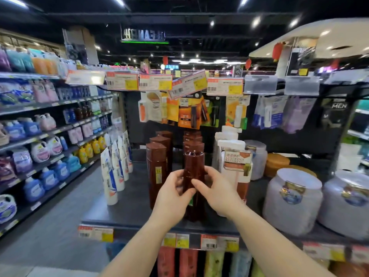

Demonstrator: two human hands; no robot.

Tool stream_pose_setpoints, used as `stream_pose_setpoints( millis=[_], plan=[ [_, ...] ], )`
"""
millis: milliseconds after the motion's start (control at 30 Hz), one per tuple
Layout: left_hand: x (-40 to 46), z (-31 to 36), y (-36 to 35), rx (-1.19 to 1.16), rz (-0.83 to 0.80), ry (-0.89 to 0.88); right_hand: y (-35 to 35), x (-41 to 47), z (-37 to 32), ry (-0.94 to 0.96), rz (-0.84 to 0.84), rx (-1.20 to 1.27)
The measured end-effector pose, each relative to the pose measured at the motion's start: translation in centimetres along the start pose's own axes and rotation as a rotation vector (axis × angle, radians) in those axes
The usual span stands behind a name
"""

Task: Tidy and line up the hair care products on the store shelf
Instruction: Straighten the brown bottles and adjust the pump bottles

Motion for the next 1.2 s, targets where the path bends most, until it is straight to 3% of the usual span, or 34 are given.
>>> stream_pose_setpoints(
  millis=[233,533,1200],
  plan=[
    [-2.1,-3.8,-1.8,0.215,-0.116,0.077,-2.8,-0.3,4.2,-0.116,-0.143,-0.150],
    [-2.5,-4.0,-1.0,0.352,-0.109,0.062,-4.4,-0.1,5.9,-0.107,-0.147,-0.189],
    [-2.6,-3.6,-1.0,0.328,-0.139,0.109,-4.4,-0.3,5.4,-0.110,-0.154,-0.159]
  ],
)
Point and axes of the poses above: each hand's wrist, its own x-axis towards the middle knuckle, its own y-axis out of the back of the hand, z = x × y, the point moved 10 cm from there along x, towards the middle knuckle, and after that the axes turned 10 degrees about -y, right-handed, at the moved point
